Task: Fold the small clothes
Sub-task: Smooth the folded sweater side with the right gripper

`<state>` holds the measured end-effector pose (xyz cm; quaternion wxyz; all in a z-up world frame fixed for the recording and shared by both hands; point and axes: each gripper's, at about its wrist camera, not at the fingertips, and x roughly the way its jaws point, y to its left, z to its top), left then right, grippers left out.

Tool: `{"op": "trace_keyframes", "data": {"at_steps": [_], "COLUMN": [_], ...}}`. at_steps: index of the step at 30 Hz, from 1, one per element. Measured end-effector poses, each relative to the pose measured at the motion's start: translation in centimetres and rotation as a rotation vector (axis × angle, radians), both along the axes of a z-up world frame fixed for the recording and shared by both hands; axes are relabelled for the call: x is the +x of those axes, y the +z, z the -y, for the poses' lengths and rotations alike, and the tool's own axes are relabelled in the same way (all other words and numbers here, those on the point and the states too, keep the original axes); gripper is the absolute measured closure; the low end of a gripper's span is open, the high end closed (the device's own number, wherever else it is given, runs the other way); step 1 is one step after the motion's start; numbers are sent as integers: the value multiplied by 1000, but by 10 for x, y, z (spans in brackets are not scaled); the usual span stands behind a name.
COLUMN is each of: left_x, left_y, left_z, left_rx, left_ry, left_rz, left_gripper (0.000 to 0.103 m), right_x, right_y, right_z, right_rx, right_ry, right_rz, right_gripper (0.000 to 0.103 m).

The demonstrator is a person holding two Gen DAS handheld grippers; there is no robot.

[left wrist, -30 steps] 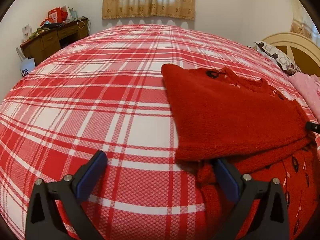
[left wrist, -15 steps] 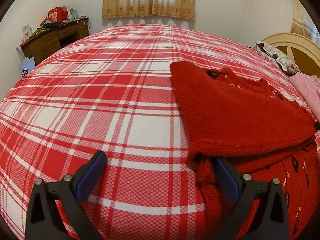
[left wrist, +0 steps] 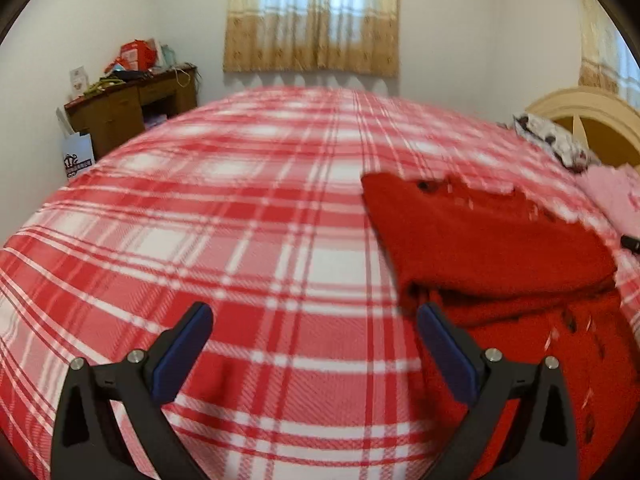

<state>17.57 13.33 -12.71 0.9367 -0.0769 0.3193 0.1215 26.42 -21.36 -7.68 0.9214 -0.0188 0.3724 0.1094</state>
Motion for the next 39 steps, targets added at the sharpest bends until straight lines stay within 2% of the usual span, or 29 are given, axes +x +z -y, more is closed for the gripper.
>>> {"op": "trace_keyframes", "data": {"at_steps": [3,5,9,10,12,13,16,18,26,31,39], "left_x": [22,40,67,64,59,58,58,56,55,54,53], "left_y": [10,8,-19,-23,-28,-30,-30,-30,-29,-29,-28], "left_z": [-2,3,15,17,16,13,8,11,16,17,14], "left_rx": [-8,8,53,54,42,20,-15,0,29,38,2], "left_ry": [5,-4,-18,-21,-26,-32,-27,-26,-23,-24,-38], "left_rz": [-2,-21,-174,-165,-137,-135,-132,-128,-123,-122,-134], "left_gripper": [0,0,0,0,0,0,0,0,0,0,0], "right_x": [14,25,34,36,36,36,36,35,36,37,27], "right_y": [-13,-27,-49,-55,-57,-57,-57,-58,-60,-60,-51], "right_z": [-22,-23,3,14,29,30,20,14,22,16,18], "right_rx": [-14,-30,-35,-9,76,81,18,-22,11,-13,10], "right_ry": [59,45,-33,-46,-35,-33,-41,-49,-68,-86,-88], "right_rz": [-42,-94,-165,-190,-182,-183,-168,-152,-134,-148,-143], "right_gripper": [47,53,54,56,56,56,56,56,56,55,52]}}
